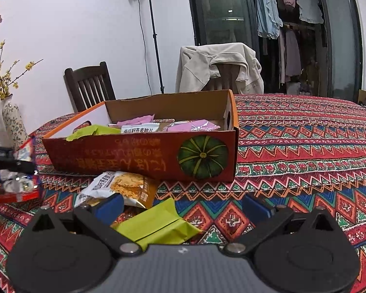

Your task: Organize snacks

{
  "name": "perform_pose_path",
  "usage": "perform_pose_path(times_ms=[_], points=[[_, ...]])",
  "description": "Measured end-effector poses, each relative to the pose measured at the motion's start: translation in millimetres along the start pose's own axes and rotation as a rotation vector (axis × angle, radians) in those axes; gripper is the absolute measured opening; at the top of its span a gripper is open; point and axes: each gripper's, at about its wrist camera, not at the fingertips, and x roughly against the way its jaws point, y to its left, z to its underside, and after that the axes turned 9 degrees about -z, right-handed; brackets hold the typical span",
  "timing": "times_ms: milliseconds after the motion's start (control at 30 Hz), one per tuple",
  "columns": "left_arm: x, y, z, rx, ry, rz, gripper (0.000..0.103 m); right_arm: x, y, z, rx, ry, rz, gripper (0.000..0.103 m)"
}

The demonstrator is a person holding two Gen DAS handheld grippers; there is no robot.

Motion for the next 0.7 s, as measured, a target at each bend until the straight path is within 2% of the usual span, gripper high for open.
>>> perform_pose_path(times_ms=[433,700], points=[[27,-4,26,-0.065,-0.003,0.083,0.060,-1,22,-7,0.058,0.022,-0.005,0.103],[26,-3,29,-0.060,-0.003,0.107,0.060,-31,57,-29,0.100,0.103,-0.053,0.103]])
